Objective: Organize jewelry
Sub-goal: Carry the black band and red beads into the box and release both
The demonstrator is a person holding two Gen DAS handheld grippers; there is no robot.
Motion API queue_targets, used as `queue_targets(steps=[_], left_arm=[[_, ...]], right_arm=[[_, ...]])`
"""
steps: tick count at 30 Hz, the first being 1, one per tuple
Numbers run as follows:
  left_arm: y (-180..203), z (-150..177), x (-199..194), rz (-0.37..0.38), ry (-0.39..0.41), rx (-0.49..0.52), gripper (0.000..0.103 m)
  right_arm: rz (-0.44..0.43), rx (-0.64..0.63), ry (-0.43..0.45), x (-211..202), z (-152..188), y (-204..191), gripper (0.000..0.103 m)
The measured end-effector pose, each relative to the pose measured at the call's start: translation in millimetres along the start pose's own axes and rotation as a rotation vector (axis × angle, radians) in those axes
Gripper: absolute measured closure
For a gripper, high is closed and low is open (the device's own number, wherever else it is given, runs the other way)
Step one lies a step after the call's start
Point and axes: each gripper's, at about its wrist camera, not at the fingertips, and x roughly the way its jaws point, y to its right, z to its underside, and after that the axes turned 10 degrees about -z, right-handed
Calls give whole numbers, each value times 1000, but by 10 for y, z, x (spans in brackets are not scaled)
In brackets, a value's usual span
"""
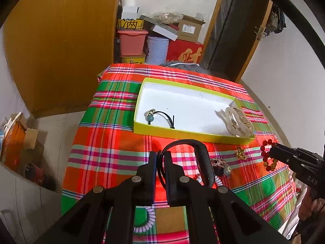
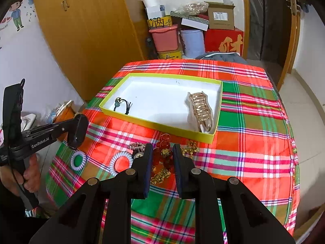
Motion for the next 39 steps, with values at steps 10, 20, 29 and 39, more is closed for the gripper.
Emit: queue_targets(steps=[10, 20, 29, 39], left_arm=[[77, -337, 139, 2, 32, 38, 96], [156, -733, 454, 2, 50, 69, 96], [175, -975, 956, -36, 25, 100, 96], [124, -1019, 1376, -55, -16, 110, 96]], right_arm=[[0, -21, 18, 206, -341, 33, 83], [19, -23, 22, 526, -670, 174, 83], [36, 0, 1, 894, -889, 392, 83], [66, 6, -59, 1308, -990, 523, 83]])
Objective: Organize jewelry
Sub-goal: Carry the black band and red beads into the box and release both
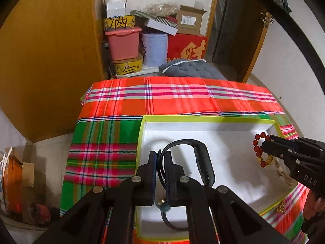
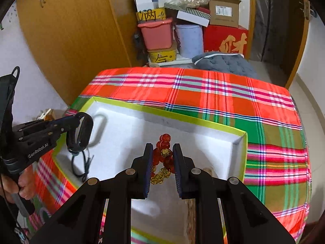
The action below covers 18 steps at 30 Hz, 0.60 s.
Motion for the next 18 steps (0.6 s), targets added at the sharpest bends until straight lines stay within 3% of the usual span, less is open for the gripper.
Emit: queue_targets(steps=[10, 18], left_arm=[[49, 13, 218, -13, -24, 12, 96], [34, -11, 137, 0, -12, 5, 94]], right_arm=[[24, 6, -38, 193, -62, 73, 82], [28, -6, -15, 89, -91, 35, 78]])
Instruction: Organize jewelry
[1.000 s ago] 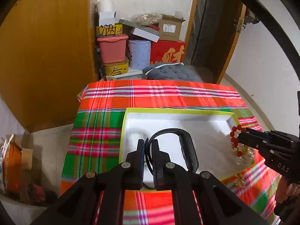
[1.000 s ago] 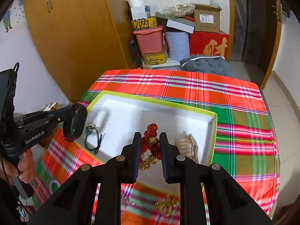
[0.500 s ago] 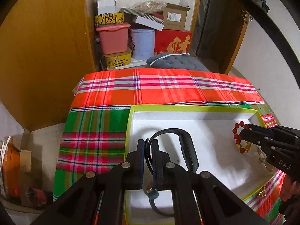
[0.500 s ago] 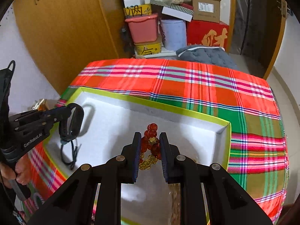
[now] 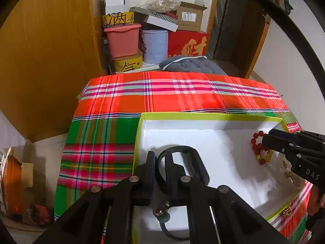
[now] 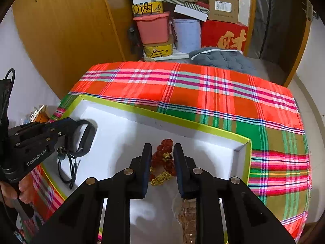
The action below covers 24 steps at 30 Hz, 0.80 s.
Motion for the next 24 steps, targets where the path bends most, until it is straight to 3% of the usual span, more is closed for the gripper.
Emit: queue_targets(steps=[9, 24], left_arm=[[-111, 52, -410, 0, 31, -33, 93], [-41, 733, -1333, 8, 65, -36, 93]], right_arm=[[-11, -10, 64, -449, 136, -154, 78], [-49, 18, 95, -1223, 916, -350, 77]])
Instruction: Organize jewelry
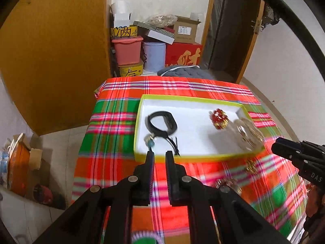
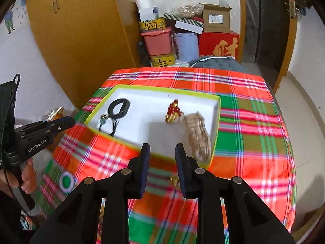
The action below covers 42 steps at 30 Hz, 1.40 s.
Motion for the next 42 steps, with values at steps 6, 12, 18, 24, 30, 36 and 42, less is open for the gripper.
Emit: queue_targets(steps=[6, 12, 18, 24, 30, 36, 42], left_arm=[[5, 183, -275, 4, 12, -8, 93], [6, 333, -466, 3, 20, -15, 93], [-32, 468, -577, -4, 19, -23, 93], [-177, 570, -637, -20, 12, -44, 93], [-371, 648, -647, -45, 2, -70, 80], [-519, 757, -624, -54, -14, -101, 69], [-503, 894, -470, -55, -63, -89, 69]], right_arm=[[-18, 2, 22, -254, 196, -105, 77], [-32, -8, 25, -400, 342, -185, 77], [-48, 0, 23, -468, 452, -201, 67], [-49, 3, 17, -480, 513, -184, 67], [-42, 16, 8, -460, 542, -156, 67], [-43, 23, -11, -404, 559, -147, 67], [-46, 25, -31, -330, 574, -148, 67]])
